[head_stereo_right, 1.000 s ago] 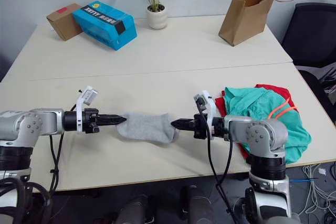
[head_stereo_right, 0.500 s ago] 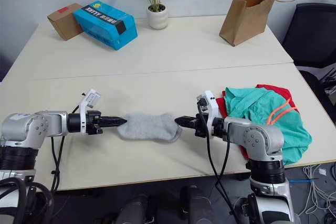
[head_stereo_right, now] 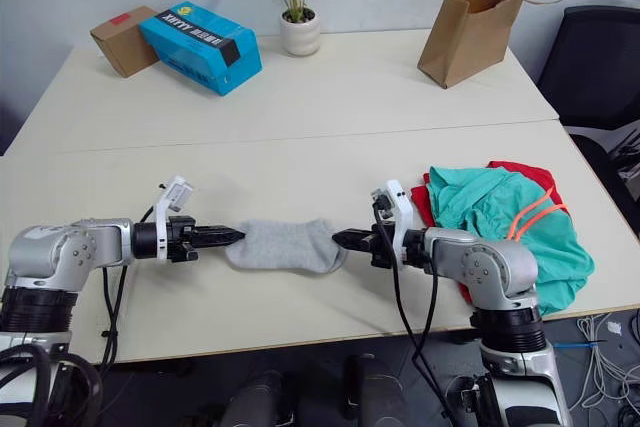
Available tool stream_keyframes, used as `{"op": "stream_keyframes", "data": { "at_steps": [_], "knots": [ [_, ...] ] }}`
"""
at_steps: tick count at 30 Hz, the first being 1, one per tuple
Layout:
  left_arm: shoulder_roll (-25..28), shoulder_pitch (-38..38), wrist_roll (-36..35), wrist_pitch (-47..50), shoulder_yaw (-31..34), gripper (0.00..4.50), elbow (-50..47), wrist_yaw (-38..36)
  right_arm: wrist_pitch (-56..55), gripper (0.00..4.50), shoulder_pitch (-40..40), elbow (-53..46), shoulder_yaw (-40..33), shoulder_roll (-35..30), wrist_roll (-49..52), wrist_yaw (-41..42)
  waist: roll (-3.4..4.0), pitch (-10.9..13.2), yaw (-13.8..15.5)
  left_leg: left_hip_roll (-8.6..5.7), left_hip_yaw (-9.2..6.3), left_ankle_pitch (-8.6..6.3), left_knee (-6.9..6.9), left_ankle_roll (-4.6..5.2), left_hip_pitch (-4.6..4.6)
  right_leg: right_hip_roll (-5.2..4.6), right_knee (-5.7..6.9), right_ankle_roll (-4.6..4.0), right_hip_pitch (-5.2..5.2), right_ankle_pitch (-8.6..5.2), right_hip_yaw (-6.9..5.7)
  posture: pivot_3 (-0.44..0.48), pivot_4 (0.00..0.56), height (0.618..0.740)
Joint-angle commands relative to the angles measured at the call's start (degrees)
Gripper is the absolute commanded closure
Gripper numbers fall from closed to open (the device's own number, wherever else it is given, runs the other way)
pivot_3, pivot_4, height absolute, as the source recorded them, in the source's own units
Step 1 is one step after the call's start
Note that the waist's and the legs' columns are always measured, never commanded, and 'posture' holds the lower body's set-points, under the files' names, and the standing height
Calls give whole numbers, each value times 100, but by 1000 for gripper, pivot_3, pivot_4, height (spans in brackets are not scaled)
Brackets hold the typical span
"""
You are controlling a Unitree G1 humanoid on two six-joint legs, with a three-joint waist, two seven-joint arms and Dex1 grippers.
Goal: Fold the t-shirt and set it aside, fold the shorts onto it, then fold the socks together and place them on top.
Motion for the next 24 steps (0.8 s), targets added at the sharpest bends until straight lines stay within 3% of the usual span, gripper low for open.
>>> {"op": "stream_keyframes", "data": {
  "at_steps": [1,4,6,9,10,13,18,20,24],
  "knots": [
    [24,139,120,-476,228,2588,-249,5,-457,3570,145,-160,-99,-151,-14,220,0,0,-3,0,0,0,0,0,0,0,0,0,0,0,0,0,150,740],
    [120,380,232,-838,427,1625,-368,85,-1063,2475,253,-228,-261,-286,-181,333,0,0,-17,0,2,-1,0,1,0,1,-1,0,0,0,1,0,150,740],
    [147,551,284,-1228,716,1619,-413,94,-1557,1787,334,-372,-291,-478,-232,699,-1,0,-8,0,2,-1,-1,2,1,2,-1,1,0,-1,0,0,150,740],
    [104,820,298,-2110,1144,1619,-566,-118,-2291,1787,444,-684,-84,-654,-308,1314,-1,1,-3,1,2,-5,-1,6,0,2,-4,3,0,-1,-1,0,150,740],
    [62,948,209,-2494,1219,1619,-775,-444,-2523,1962,461,-761,53,-600,-387,1391,-1,1,-5,2,2,-10,-2,13,0,3,-7,3,0,-1,-1,0,150,740],
    [-13,1144,154,-2957,1184,2249,-1148,-781,-3176,2777,484,-783,412,-465,-752,1534,-1,1,9,2,2,-18,-2,19,0,3,-9,4,2,-1,-1,0,150,740],
    [-520,1160,814,-3498,205,3939,-1351,-534,-4864,4500,550,-146,1845,-52,-2443,1387,-2,0,15,0,4,-14,2,13,1,1,-9,8,5,1,0,0,150,740],
    [-812,1163,1135,-3702,-123,4488,-1136,-318,-5370,4500,617,327,2142,181,-2883,1230,-3,0,16,-1,5,-12,2,10,1,1,-10,10,5,2,1,0,150,740],
    [-1133,1321,1726,-4038,-523,4488,-683,52,-6267,4500,623,1336,2305,343,-3510,1046,-4,-1,-11,0,13,-12,5,12,-1,2,-8,11,3,4,4,0,150,740]
  ]
}}
